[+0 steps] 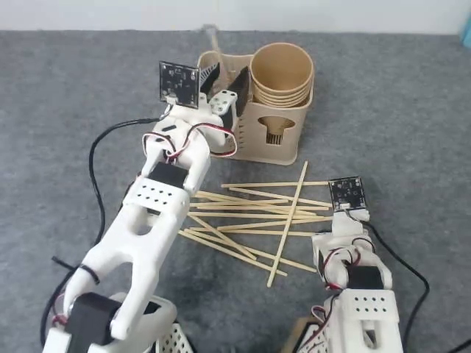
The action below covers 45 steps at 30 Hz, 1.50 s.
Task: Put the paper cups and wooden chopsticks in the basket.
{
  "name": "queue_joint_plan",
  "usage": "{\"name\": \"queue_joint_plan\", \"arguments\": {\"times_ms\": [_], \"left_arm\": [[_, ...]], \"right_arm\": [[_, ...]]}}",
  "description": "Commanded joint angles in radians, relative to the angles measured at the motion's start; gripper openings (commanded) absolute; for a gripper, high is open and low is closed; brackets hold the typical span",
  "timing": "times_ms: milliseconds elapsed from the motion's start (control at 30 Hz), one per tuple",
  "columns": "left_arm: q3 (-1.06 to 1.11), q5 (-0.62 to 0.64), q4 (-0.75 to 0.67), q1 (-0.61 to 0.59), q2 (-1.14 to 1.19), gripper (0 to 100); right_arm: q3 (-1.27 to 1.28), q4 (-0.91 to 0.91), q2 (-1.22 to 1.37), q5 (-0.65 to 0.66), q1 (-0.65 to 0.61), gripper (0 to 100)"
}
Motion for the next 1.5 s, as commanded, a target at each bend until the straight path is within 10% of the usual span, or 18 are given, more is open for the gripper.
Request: {"name": "queue_joint_plan", "arguments": {"times_ms": [0,533,933,1467], "left_arm": [[0.005,-0.011,0.057,0.005,-0.138,18],[0.088,-0.011,0.74,-0.356,-0.876,17],[0.624,-0.011,0.605,-0.649,-0.954,17],[0.776,-0.08,0.618,-0.6,-0.953,17]], "right_arm": [[-0.017,-0.025,-0.018,-0.011,0.015,0.9],[-0.012,-0.048,-0.018,-0.011,0.016,0.9],[-0.146,0.051,-0.018,-0.149,0.153,0.9],[-0.473,0.248,-0.005,-0.388,-0.03,14.4]]}}
